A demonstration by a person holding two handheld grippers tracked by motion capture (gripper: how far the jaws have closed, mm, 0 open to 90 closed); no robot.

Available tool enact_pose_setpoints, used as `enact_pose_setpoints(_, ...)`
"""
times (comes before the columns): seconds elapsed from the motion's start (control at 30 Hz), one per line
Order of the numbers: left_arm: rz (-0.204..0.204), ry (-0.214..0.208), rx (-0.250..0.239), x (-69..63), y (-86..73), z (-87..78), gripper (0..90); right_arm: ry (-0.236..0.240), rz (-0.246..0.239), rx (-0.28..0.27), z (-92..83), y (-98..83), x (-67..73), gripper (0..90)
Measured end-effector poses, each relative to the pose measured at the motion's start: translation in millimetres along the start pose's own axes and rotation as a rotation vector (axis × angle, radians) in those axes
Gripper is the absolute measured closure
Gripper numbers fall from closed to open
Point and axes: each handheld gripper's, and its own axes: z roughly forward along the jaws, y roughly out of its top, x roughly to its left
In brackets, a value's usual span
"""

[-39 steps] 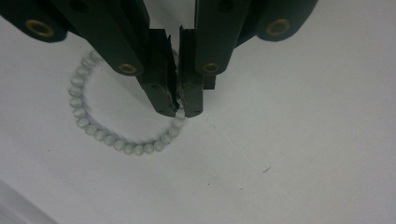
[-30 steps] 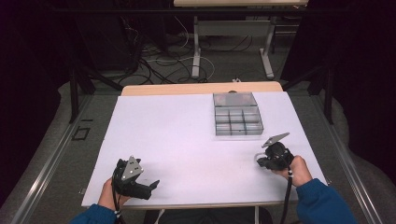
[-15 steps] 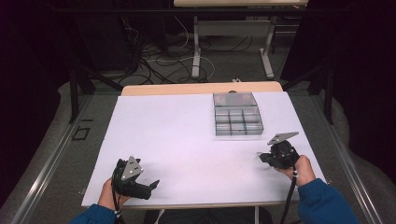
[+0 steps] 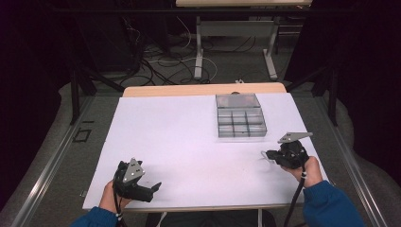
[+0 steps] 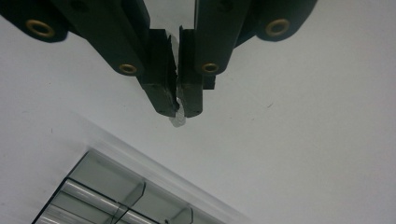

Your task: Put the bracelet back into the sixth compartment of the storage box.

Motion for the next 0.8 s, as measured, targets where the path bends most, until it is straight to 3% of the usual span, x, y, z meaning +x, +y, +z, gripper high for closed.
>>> enact_pose_setpoints(0.3, 0.009, 0.003, 0.000, 0.7, 0.2, -0.3, 0.0, -0.006, 0.023, -0.033, -6.3, 1.6, -1.7, 85.9)
enact_pose_setpoints(0.8, 0.008, 0.004, -0.002, 0.9, 0.3, -0.3, 0.0, -0.034, 0.010, -0.090, -13.3, 8.0, -0.7, 85.9)
